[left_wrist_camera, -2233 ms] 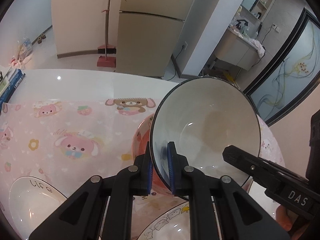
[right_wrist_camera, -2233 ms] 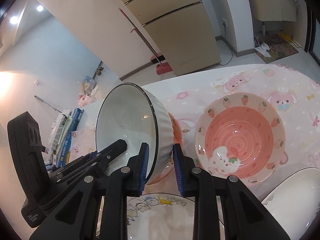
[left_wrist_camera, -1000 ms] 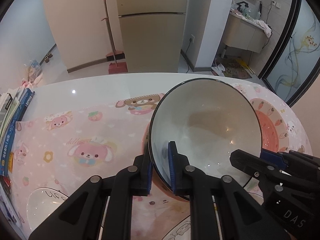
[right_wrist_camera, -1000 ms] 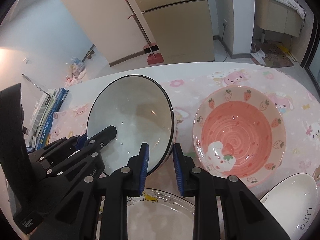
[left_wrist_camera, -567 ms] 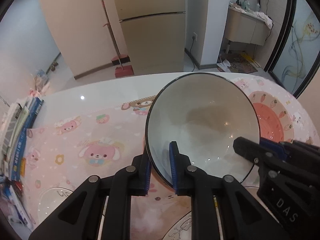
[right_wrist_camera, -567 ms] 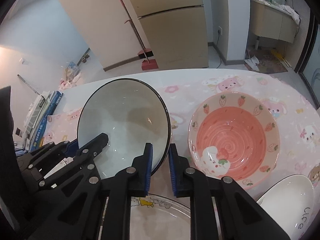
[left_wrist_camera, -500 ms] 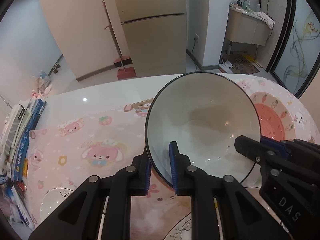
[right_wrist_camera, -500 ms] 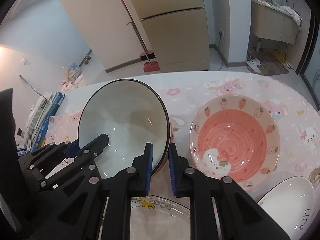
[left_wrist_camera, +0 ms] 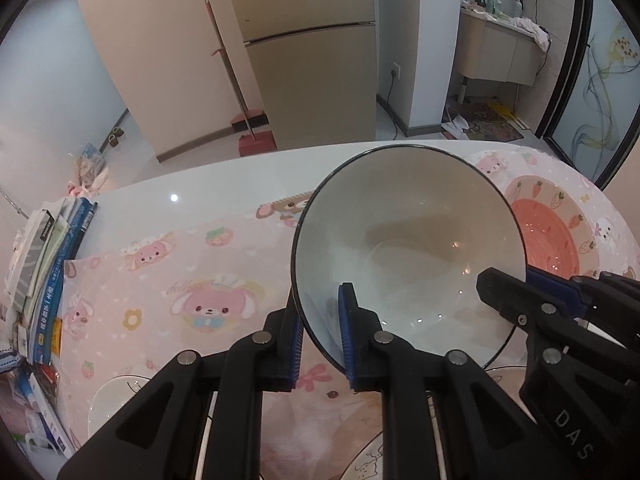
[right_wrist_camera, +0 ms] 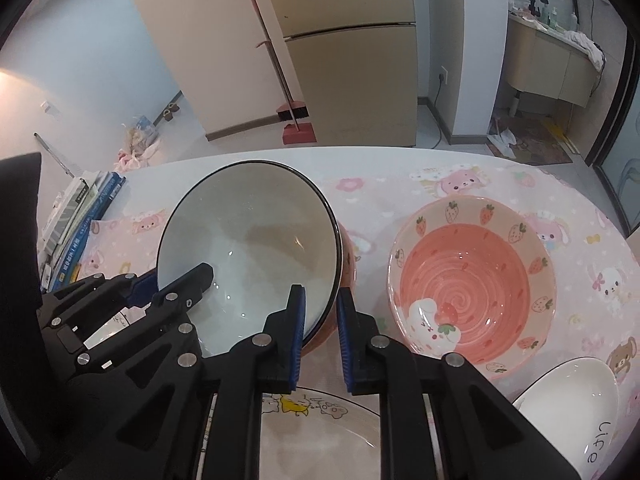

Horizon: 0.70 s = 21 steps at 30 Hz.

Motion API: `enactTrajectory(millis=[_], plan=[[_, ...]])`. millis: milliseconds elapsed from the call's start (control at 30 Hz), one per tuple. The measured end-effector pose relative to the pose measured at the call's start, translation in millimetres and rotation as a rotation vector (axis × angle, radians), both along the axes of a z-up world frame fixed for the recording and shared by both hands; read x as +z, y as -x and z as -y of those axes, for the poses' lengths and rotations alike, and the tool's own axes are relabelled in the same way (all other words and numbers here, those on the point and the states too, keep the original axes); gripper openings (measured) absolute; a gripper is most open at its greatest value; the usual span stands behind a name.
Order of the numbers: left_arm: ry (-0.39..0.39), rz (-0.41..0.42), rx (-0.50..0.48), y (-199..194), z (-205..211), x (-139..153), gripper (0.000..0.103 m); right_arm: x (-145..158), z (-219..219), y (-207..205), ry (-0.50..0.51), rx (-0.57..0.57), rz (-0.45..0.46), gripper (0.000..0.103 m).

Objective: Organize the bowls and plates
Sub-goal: 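Lower the white bowl into the pink bowl and open both tools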

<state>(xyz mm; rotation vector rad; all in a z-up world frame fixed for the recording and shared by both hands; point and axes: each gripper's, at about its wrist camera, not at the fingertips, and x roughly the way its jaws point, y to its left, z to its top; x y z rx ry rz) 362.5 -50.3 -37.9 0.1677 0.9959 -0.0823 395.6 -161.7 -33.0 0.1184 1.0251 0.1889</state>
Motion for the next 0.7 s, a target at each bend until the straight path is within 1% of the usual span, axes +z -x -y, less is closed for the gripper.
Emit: enactTrajectory(millis=[133,200,433,533,700], plan=[[-0.007,-0.004,0.006,-1.9,0.7,-4.6,0.013,0.3,-4.1,1.3,0.06,-0.005,0.028,0.018],[-0.006,-0.001,0.007,-2.1,0.1,-4.8,0.013,2.8,-5.3,2.5,0.07,0.005,0.036,0.018],[-0.008,0.002,0.008,-1.3,1.4,-4.8,0.013,4.7,-4.6,2.1,0.074,0.011,0.035,0.018],[0.006,0.013,0.012,-1.2,0.8,-2.7,0.013,5.9,-4.0,1.7,0.072,0.014,0.031,0.018],[0.046,0.072,0.005,4.6,-2.5,14.3,0.014,14.1,0.2,3.3,0.047,0.017,0.049,0.018]])
